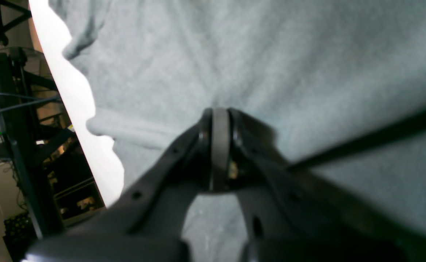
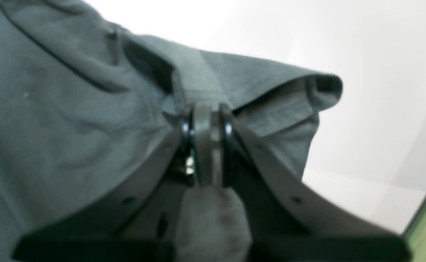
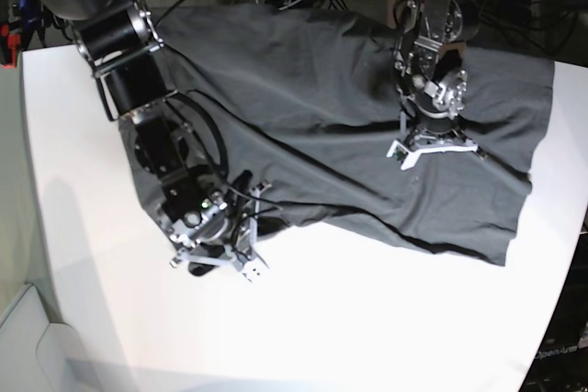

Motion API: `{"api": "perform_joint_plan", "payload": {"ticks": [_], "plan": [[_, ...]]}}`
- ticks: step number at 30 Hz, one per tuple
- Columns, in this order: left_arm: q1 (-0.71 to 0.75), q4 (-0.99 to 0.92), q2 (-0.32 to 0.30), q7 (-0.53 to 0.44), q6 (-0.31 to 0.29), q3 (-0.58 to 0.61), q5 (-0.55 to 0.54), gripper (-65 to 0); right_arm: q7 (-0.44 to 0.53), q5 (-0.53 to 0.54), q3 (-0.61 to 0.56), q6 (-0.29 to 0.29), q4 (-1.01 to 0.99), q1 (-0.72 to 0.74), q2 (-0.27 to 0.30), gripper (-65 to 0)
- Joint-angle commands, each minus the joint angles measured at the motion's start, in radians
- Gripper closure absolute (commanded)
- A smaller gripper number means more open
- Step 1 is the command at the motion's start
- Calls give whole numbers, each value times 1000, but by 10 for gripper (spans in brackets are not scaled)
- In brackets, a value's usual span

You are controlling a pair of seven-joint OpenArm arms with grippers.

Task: Layout the t-shirt on the table in an organized manner, then fold the t-shirt properly
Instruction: 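Grasp the shirt's hem corner with the right gripper and pull it outward, then drag the hem corner with the right gripper to spread the shirt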

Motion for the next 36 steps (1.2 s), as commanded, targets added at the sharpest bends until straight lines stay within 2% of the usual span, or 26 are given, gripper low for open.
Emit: {"api": "perform_joint_plan", "payload": {"ticks": [1,9,12,18,22,36], "plan": [[7,-23,8,27,-68,4,-76,-2,12,-3,4,-10,14,32,-3,-89],[5,-21,8,27,-68,6,-76,-2,14,-3,-2,-10,20,26,-3,-336],[5,-21,8,26,-68,4,-76,-2,18,-3,-2,-10,20,25,-3,-394],[5,-21,8,26,-68,4,-76,-2,21,-2,-4,-8,13,25,-23,-398],[5,-21,9,26,-68,3,-76,-2,83,-2,-5,-8,-18,15,-43,-400],[5,-23,9,26,-68,1,-76,-2,216,-3,-2,-8,-155,20,-24,-394]]}}
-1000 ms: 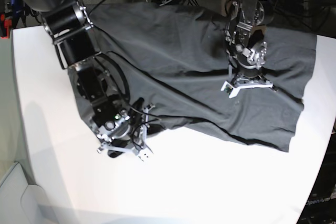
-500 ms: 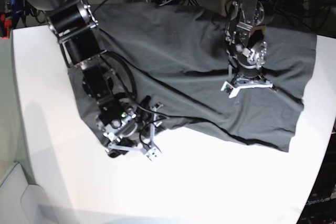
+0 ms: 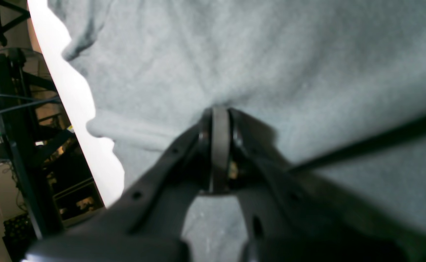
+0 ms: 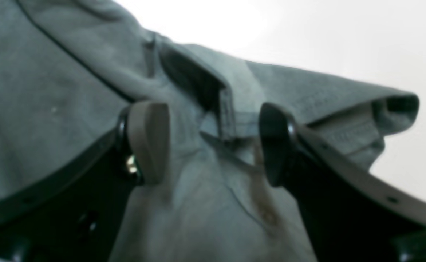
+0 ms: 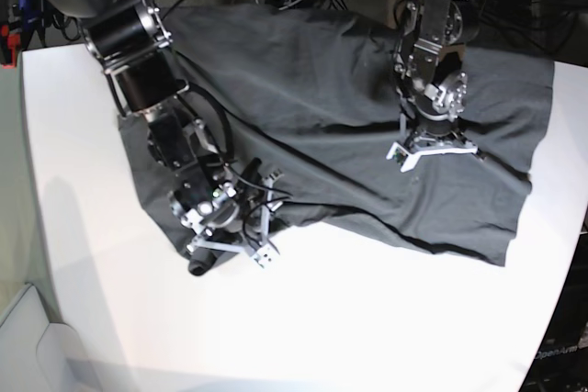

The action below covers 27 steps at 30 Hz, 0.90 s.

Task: Layout the t-shirt on the table in an organized manner, then fold the t-shirt properly
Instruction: 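Drag the hem corner with the right gripper to spread the shirt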

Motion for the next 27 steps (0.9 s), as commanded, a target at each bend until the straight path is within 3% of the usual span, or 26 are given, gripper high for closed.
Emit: {"api": "perform_joint_plan", "payload": {"ticks": [1,6,18,27], "plan": [[13,-19,7,22,-62,3,-75,-2,21,-5,6,-8,-2,29,7,-394],[13,-20,5,22,-62,3,-75,-2,63,-5,3,-8,-78,52,7,-348],[13,-26,1,22,-62,3,-75,-2,124,-5,5,-7,-224,185,1,0],[13,-28,-1,22,-62,3,-75,-2,274,-5,6,-8,-365,279,-25,0]]}}
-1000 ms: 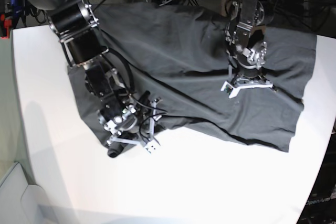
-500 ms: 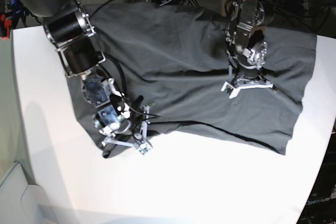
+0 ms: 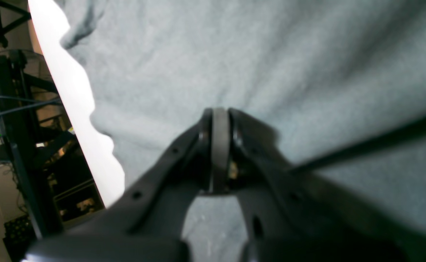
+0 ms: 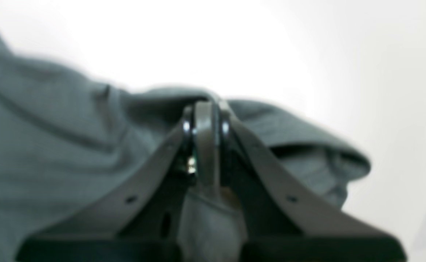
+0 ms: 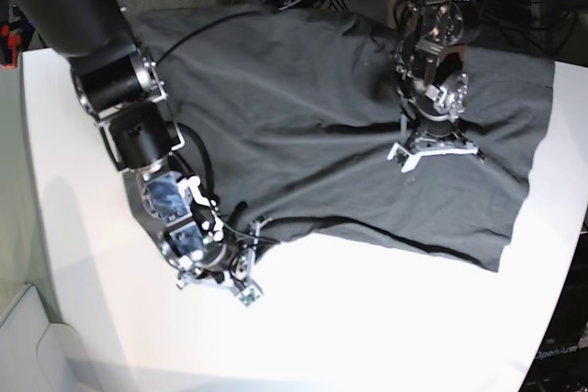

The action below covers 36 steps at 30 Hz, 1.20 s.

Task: Layout the t-shirt on the table in an organized manner, then fold the t-shirt properly
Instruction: 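Drag the hem corner with the right gripper to spread the shirt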

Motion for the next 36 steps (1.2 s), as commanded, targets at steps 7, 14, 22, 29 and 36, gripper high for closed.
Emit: {"api": "perform_joint_plan", "payload": {"ticks": [7,14,22,29,36], "plan": [[16,-16,6,32,-63,3,-72,-2,180,3,5,-25,-143,164,-47,-37],[18,-10,8,32,-63,3,-72,-2,326,3,1,-220,-171,202,-60,-265],[18,-10,8,32,-63,3,-72,-2,349,3,1,-251,-165,172,-11,-319],[16,22,3,32,-63,0,-72,-2,232,3,1,-249,-163,141,35,-246],[-38,145,6,44,-63,0,-72,-2,144,3,8,-231,-161,103,52,0]]}}
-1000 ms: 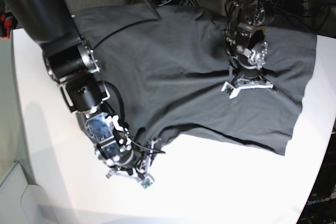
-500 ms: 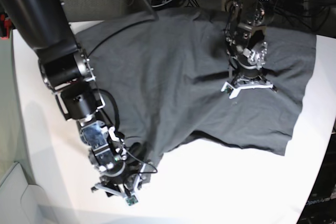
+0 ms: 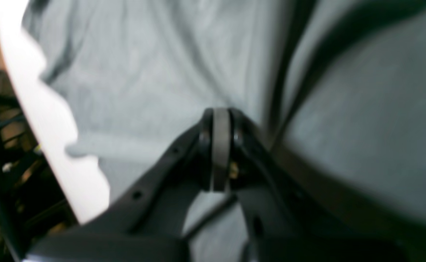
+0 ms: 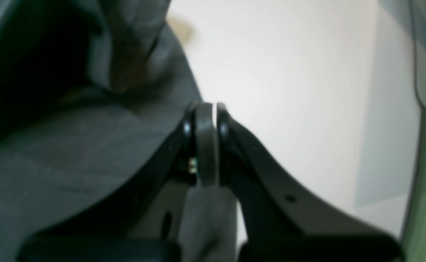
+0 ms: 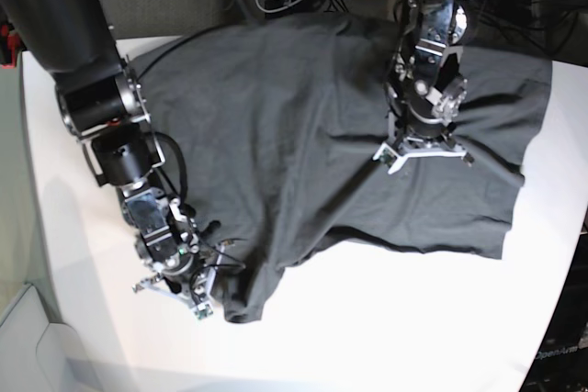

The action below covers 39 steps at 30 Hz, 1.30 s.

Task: Layout the t-shirt on the table in an organized manner, then fold the t-shirt properly
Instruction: 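Drag the hem corner with the right gripper to spread the shirt, then move the left gripper down the shirt's side edge toward the hem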

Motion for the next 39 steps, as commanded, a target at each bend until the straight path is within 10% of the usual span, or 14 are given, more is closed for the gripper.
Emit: {"api": "perform_joint_plan", "payload": {"ticks": [1,9,22,39], "plan": [[-35,32,-3,-10,13,-4,11,-2,6,-3,3,16,20,30,2,0],[-133,46,0,-10,12,-112,14,-2,-49,5,9,191,20,23,-2,0],[-366,-387,-6,-73,18,-291,11,-2,5,1,8,194,14,-13,2,0],[-496,-643,-3,-134,21,-293,11,-2,55,-3,104,192,12,-46,163,0]]}}
